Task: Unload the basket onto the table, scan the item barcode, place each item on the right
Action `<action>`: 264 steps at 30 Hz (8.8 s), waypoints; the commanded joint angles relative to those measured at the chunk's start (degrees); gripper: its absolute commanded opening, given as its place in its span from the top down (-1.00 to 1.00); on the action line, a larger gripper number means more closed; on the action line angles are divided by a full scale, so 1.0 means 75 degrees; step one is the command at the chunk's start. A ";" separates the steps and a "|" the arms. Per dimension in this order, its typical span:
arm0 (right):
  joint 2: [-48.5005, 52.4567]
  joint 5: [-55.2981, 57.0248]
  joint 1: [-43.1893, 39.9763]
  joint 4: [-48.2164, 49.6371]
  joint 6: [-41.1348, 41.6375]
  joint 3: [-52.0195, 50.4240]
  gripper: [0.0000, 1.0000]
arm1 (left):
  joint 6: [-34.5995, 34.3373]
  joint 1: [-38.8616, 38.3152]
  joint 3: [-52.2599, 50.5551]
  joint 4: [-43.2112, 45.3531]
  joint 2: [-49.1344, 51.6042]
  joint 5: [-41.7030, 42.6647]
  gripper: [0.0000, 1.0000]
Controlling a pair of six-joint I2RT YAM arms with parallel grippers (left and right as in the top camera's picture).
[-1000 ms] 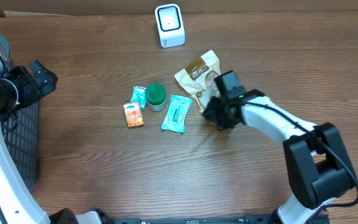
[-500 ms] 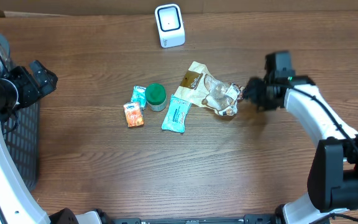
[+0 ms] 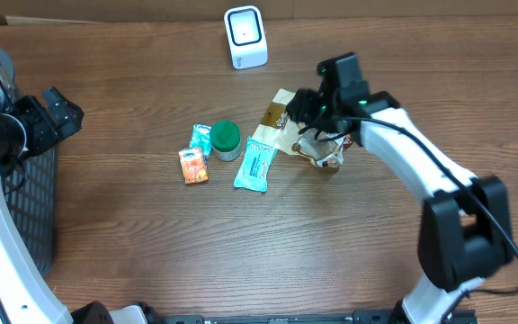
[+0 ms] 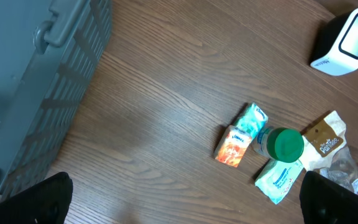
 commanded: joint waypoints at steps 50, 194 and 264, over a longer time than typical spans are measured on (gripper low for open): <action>0.1227 -0.0318 -0.1454 -0.1553 -0.0749 0.0708 -0.33 | -0.0076 0.0029 0.0050 0.0015 -0.0114 -0.0020 -0.99; 0.1816 -0.1856 0.1568 0.5184 0.3063 -0.3226 -0.14 | -0.0076 0.0029 0.0050 0.0015 -0.0114 -0.0020 -0.99; 0.2014 -0.0437 0.1705 -0.3107 -0.0035 0.2113 0.14 | -0.0076 0.0029 0.0050 0.0015 -0.0114 -0.0020 -0.99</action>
